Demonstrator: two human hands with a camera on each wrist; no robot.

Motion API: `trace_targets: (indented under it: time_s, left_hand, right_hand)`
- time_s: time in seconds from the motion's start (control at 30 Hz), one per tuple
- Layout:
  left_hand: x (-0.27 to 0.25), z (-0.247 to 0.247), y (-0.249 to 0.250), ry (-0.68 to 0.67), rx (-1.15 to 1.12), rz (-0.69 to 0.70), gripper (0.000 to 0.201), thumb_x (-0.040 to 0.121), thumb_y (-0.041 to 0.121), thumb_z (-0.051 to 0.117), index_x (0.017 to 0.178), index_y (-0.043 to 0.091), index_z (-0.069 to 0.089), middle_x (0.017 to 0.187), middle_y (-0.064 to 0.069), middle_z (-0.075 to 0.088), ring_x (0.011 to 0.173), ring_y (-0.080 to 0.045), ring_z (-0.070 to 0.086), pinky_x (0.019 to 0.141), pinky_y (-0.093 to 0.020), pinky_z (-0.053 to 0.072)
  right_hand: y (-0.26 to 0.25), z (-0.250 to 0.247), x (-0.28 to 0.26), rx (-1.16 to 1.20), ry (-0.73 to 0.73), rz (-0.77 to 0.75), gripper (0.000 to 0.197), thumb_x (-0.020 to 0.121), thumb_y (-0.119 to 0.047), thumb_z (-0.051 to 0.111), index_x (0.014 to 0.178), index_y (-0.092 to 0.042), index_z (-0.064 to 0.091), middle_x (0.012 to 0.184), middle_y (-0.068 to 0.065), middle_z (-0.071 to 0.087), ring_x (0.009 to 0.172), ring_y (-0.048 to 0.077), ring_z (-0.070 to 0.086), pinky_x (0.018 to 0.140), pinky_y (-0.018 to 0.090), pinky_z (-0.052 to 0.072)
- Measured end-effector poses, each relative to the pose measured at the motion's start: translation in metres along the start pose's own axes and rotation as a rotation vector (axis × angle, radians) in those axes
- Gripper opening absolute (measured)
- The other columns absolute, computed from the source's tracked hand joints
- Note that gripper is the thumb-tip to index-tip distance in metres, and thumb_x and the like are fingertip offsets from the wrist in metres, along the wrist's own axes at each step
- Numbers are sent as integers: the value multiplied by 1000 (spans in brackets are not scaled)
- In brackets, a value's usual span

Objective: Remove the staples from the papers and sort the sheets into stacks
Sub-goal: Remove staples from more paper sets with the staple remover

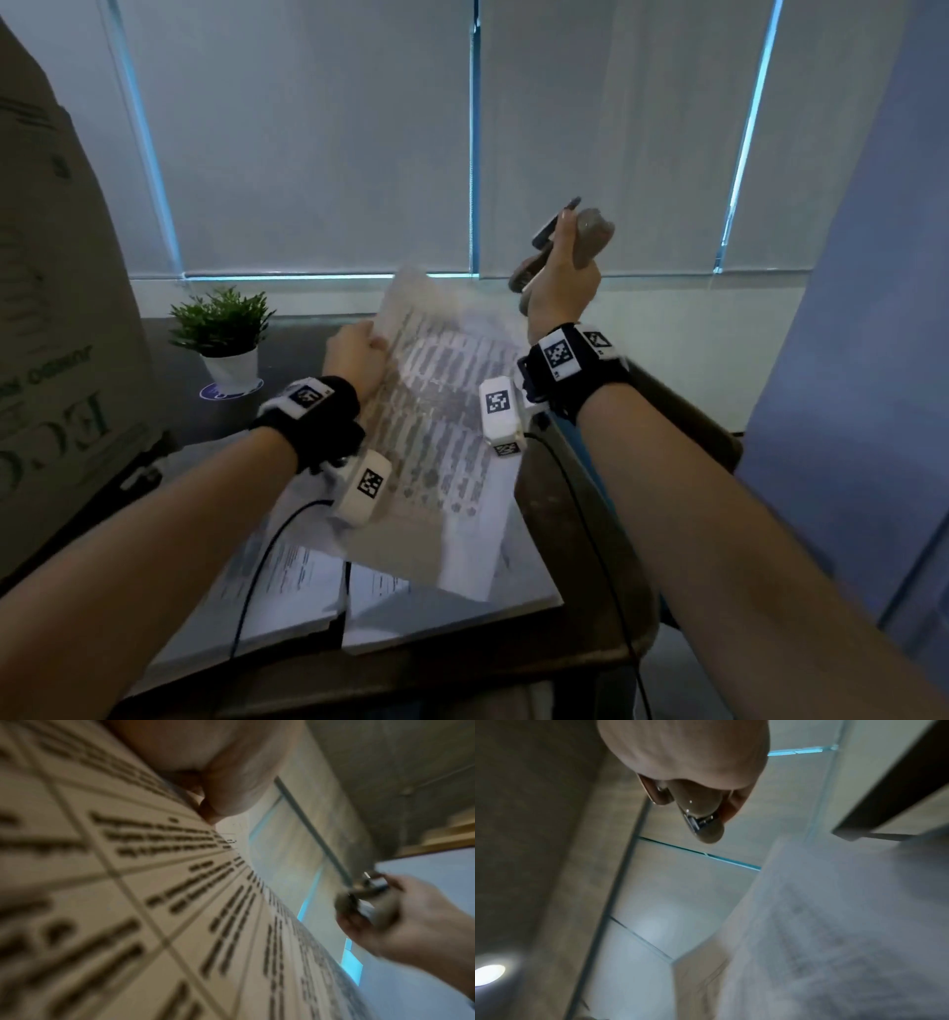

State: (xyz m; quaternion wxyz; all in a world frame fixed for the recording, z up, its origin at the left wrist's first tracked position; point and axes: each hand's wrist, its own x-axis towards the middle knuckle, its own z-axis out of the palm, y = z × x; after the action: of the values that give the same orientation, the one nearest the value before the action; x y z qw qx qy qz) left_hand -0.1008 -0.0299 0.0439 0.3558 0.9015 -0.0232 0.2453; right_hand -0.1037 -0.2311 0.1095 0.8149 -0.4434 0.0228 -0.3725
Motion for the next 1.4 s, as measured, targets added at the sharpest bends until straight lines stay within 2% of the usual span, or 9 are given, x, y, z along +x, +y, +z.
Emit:
trace_targets:
  time_s: [0.1, 0.3, 0.47, 0.53, 0.67, 0.8, 0.93, 1.07, 1.4]
  left_hand:
    - [5, -21, -66, -3, 64, -174, 27, 92, 8, 46, 110, -6, 61, 110, -30, 61, 106, -43, 57, 86, -43, 45]
    - [-15, -60, -164, -4, 94, -497, 31, 98, 5, 42, 120, -16, 50, 119, -30, 53, 106, -45, 50, 83, -42, 37]
    - [-17, -66, -219, 46, 111, -626, 17, 92, 10, 52, 95, -6, 53, 97, -21, 54, 86, -33, 50, 81, -35, 39]
    - [-9, -50, -228, 57, 55, -632, 30, 88, 11, 54, 111, -8, 57, 112, -27, 60, 102, -36, 57, 89, -39, 44]
    - [-19, 3, -170, -280, -454, -622, 17, 95, 2, 45, 87, 2, 59, 71, -6, 58, 76, -20, 60, 60, -23, 42]
    - [-22, 49, -141, -554, -504, -623, 18, 93, 15, 56, 76, 16, 49, 84, -1, 49, 85, -15, 42, 81, -30, 34]
    - [-20, 78, -156, -587, -390, -524, 65, 64, 35, 75, 116, 2, 52, 118, -10, 56, 110, -21, 51, 105, -36, 38]
    - [-37, 83, -156, -693, -165, -414, 80, 89, 31, 62, 150, 9, 15, 154, -5, 26, 139, -23, 28, 113, -32, 20]
    - [-50, 83, -170, -653, -458, -284, 79, 93, 15, 57, 151, 30, 6, 153, 15, 11, 140, -6, 16, 117, -29, 13]
  right_hand:
    - [54, -12, -11, -118, -26, 281, 49, 87, -53, 65, 98, -6, 65, 83, 9, 69, 65, 20, 63, 51, 21, 48]
    - [155, -26, -40, -260, -92, 651, 55, 76, -58, 71, 79, -5, 60, 55, 8, 60, 52, 22, 51, 54, 32, 43]
    - [206, -31, -51, -242, -122, 830, 47, 75, -51, 76, 77, -5, 63, 53, 9, 60, 44, 19, 48, 55, 28, 39]
    - [215, -36, -55, -208, -140, 870, 44, 81, -47, 73, 84, -5, 61, 52, 8, 59, 44, 20, 53, 55, 28, 42]
    - [226, -53, -61, -158, -112, 933, 42, 89, -46, 65, 87, -4, 58, 64, 12, 58, 53, 22, 56, 56, 31, 48]
    - [229, -72, -60, -92, -100, 947, 43, 88, -47, 66, 90, -5, 61, 72, 11, 61, 61, 21, 60, 61, 33, 53]
    - [228, -83, -59, -53, -152, 950, 44, 90, -48, 64, 102, -6, 60, 70, 9, 64, 62, 20, 64, 62, 31, 56]
    - [229, -86, -59, -14, -174, 951, 41, 92, -47, 62, 100, -6, 59, 66, 8, 65, 58, 19, 65, 63, 33, 55]
    - [237, -91, -53, 32, -176, 954, 40, 92, -47, 61, 98, -8, 59, 70, 10, 67, 67, 20, 65, 67, 37, 54]
